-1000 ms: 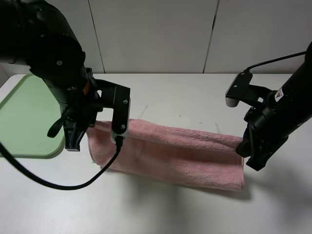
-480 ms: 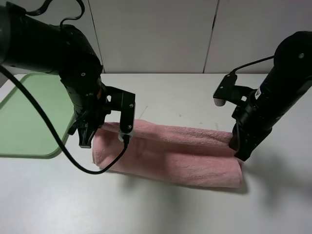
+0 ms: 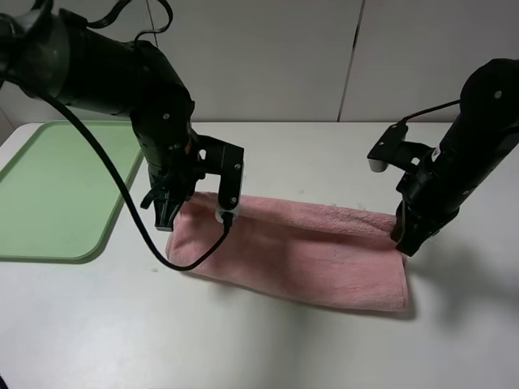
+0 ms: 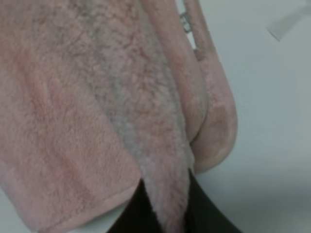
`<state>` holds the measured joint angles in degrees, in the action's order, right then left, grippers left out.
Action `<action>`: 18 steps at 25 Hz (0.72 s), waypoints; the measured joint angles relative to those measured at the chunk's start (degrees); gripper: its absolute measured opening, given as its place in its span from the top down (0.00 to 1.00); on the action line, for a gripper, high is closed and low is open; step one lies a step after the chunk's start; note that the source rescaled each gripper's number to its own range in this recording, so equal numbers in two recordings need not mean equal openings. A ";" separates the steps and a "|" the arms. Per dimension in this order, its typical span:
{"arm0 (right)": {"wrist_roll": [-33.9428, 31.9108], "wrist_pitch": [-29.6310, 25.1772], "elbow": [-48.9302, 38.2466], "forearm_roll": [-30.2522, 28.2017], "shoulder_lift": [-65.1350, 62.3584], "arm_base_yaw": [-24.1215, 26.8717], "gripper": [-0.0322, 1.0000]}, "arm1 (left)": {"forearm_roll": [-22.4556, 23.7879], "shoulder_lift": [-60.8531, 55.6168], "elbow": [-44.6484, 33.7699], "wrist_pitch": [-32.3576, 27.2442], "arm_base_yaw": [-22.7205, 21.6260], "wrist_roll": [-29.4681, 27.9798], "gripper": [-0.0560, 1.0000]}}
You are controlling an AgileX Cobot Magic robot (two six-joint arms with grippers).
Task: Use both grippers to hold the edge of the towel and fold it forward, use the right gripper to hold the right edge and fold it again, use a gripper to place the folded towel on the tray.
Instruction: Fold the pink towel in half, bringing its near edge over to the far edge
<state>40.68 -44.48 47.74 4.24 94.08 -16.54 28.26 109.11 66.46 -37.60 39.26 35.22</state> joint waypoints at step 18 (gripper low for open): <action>1.99 0.75 0.00 -1.49 0.00 0.78 0.97 | 0.33 1.93 0.00 4.12 0.00 0.29 0.94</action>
<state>42.67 -43.72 47.74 2.75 94.08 -15.77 28.59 111.04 66.46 -33.48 39.26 35.50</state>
